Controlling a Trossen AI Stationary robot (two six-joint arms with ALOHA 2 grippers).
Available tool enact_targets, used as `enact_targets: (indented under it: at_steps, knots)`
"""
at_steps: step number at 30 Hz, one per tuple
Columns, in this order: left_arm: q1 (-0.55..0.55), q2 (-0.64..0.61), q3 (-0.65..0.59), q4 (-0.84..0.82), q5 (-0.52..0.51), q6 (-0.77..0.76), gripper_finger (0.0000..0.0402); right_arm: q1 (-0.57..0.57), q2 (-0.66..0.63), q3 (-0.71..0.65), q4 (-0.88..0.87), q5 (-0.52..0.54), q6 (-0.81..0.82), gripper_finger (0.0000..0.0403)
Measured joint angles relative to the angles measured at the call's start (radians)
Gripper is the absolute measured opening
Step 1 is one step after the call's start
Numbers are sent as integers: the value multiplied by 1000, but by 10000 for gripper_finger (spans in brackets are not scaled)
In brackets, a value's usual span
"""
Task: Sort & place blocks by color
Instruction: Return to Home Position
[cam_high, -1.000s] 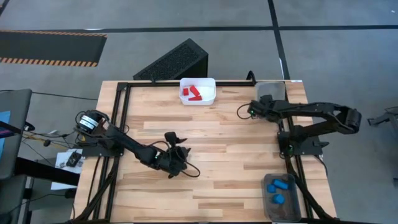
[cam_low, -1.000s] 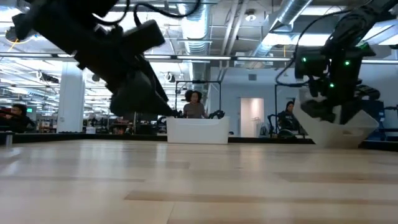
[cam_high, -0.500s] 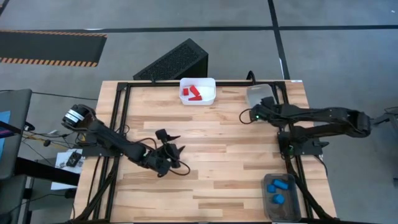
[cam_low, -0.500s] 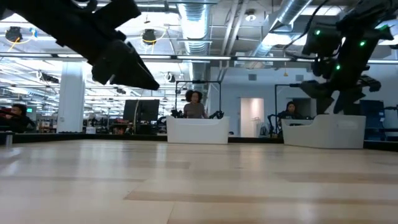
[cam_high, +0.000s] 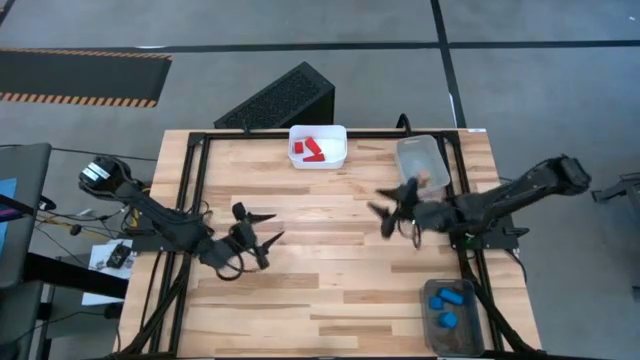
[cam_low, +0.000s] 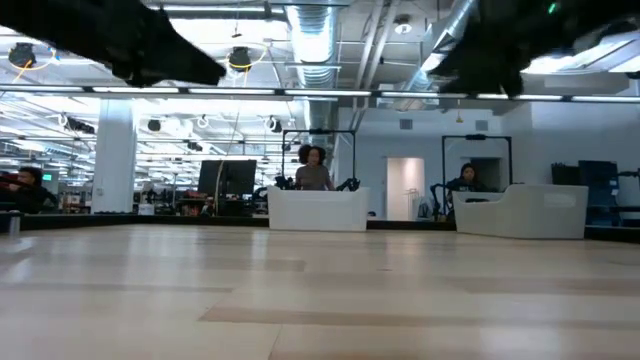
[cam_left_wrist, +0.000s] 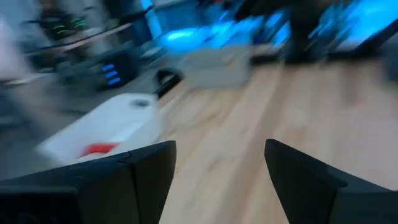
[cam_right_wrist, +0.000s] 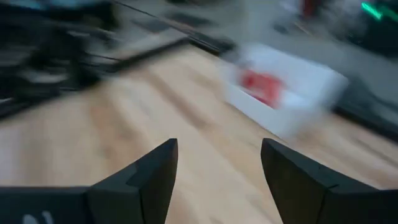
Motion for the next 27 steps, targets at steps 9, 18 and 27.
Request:
enact_targets:
  at_steps: [9,18,27]
  knots:
    - [34,-23,-332,851,362,198,238,264,291,21,668,-86,-538,222]
    - [197,-312,-402,823,602,271,197,236,75,50,493,-291,-701,107]
    - [559,-494,-362,404,989,111,97,-24,-147,-57,294,-675,-477,12]
